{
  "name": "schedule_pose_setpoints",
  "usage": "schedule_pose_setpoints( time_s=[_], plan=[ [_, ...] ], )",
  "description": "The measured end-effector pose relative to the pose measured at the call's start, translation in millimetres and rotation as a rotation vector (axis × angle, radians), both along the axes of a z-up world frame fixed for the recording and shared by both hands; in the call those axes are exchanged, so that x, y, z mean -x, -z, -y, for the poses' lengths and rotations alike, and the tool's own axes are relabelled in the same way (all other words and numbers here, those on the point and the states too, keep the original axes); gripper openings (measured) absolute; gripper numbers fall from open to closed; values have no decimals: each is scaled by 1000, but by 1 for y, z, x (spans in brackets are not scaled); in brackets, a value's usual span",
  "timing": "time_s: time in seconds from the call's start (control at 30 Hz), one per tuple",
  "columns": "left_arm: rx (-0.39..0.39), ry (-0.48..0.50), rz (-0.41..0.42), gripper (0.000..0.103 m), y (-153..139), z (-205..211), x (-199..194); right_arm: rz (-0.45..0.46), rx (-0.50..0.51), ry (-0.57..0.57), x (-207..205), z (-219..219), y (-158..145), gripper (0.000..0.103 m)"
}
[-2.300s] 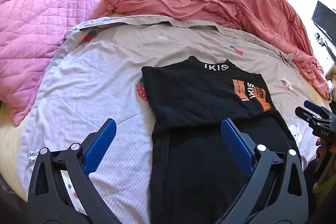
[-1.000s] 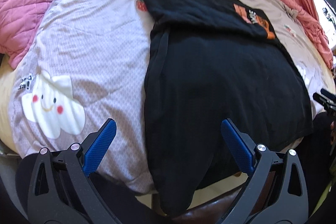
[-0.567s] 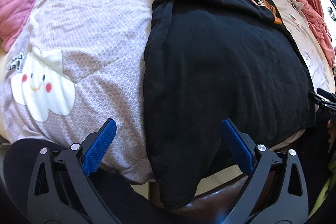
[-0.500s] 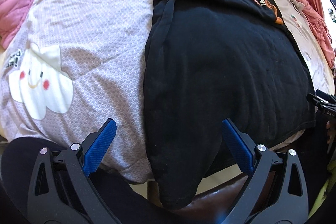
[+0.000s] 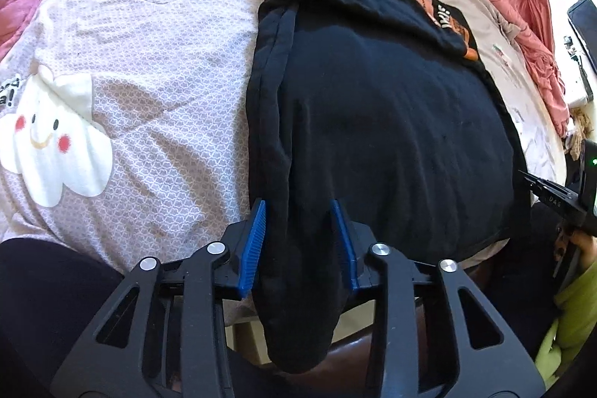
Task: Fold small clothes
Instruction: 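Grasp the hem with the left tool while the right tool grasps the hem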
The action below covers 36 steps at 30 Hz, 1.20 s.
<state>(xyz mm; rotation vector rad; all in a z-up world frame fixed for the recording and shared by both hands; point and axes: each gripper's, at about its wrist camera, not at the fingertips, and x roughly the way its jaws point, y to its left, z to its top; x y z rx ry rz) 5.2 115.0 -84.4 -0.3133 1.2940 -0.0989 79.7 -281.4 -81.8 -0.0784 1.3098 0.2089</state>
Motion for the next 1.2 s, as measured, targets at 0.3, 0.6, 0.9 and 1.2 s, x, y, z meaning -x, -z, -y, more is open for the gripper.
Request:
schedule_pose_setpoints(
  time_s=[0.3,0.6,0.9,1.2],
  plan=[
    [3,11,-73,52,14,1,0,-76,-64,41,-5,14,15,29],
    [50,56,8,7,-1,10,0,14,-188,13,4,17,-9,7],
    [168,24,205,6,-44,-7,-13,168,-428,91,-11,49,-40,7],
    [162,-44,308,6,-67,-32,-74,288,-544,119,-73,55,-59,7]
  ],
)
